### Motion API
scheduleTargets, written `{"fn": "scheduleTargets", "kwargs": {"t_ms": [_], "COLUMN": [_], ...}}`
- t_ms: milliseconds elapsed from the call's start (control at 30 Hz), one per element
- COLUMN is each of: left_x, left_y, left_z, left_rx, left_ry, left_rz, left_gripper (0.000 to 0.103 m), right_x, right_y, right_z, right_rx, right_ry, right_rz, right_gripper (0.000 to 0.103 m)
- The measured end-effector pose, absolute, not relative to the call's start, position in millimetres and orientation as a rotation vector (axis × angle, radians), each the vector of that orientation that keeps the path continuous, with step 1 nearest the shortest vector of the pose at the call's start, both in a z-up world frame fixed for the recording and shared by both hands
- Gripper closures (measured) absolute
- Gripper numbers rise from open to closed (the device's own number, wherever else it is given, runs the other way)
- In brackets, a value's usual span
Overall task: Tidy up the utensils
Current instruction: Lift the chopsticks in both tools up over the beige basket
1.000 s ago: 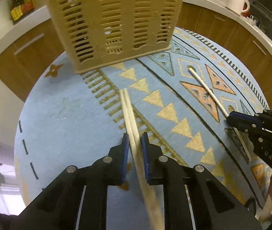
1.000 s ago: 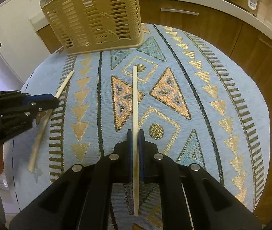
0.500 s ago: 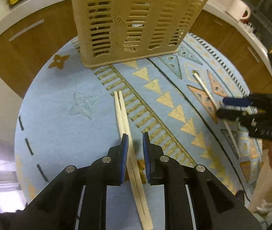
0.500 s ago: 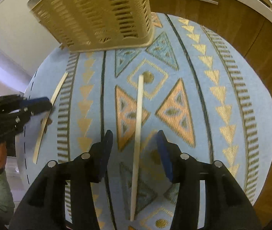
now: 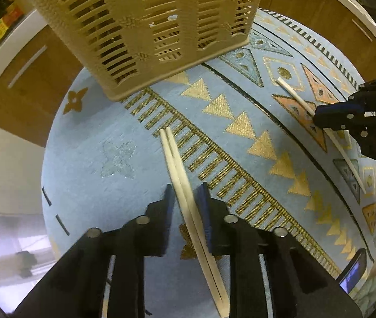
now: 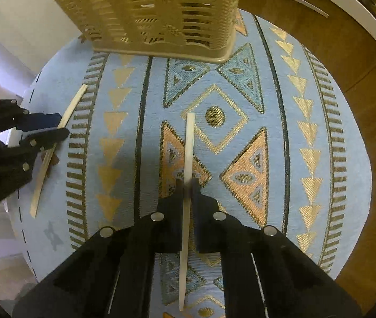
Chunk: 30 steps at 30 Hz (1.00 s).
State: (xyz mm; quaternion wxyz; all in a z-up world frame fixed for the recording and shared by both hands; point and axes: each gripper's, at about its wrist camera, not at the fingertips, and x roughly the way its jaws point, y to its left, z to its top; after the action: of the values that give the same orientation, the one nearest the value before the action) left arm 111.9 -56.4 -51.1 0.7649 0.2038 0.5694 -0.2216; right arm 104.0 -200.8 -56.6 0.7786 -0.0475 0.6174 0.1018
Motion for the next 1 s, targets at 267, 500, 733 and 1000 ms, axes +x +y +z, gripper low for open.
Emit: {"fn": "scheduleTargets", "kwargs": {"t_ms": [267, 500, 733, 1000], "left_x": [104.0, 82.6, 67.3, 71.4], "left_y": [-24.3, 7.6, 6.7, 2.1], "left_z": [-32.4, 22.6, 74.4, 154.4], "left_rx": [0.228, 0.028, -0.102, -0.164], "left_ry": [1.118, 0.875, 0.599, 0.327], "left_rz": [-0.482, -0.519, -0.529, -0.514], "left_gripper": [0.093, 0.094, 0.094, 0.095], "right_x": [90.9, 69.9, 54.7, 62.7], "right_y": [-205.3, -217.9, -224.0, -218.9], "right_z": [-43.8, -1.1, 44.5, 122.3], "right_rx": [-0.052, 0.016, 0.105, 0.113], "right_ry": [1.242, 1.044, 0.82, 0.536], "right_rz": [0.284, 0.365, 0.445, 0.424], "right_gripper": [0.099, 0.099, 0.099, 0.099]}}
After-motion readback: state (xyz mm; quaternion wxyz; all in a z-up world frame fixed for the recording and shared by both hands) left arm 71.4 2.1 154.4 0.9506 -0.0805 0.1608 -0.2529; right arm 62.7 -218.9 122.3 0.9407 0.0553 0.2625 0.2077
